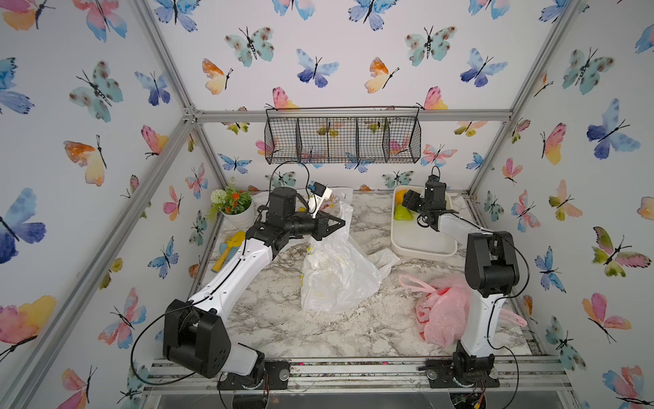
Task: Place the pears into plastic bags & tie knots
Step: Adjust the basket at the center of the board.
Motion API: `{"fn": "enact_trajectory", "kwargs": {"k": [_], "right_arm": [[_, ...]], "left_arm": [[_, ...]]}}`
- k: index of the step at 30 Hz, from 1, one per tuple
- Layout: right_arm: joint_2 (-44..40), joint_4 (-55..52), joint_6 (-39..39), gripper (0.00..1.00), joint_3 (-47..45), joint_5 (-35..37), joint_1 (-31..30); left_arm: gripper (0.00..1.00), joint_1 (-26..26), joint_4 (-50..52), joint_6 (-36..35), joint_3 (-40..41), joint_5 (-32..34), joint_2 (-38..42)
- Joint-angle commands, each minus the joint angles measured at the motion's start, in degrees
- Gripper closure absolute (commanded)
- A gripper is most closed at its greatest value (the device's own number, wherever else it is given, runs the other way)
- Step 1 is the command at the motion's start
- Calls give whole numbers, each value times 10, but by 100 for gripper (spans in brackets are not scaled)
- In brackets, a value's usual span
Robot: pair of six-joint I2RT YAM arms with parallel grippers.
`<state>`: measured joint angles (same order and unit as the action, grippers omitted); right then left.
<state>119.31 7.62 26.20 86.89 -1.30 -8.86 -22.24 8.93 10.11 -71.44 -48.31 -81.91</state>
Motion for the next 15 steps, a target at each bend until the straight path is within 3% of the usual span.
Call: {"fn": "enact_trajectory", "kwargs": {"k": [1,15], "right_arm": [[50,-62,-19,23,30,-5,1],[167,-143,-16,23,127,1,-4]], "left_arm": [[100,-3,-6,0,1,-7,11],[100,-6,-6,-2,0,-5,10]]}}
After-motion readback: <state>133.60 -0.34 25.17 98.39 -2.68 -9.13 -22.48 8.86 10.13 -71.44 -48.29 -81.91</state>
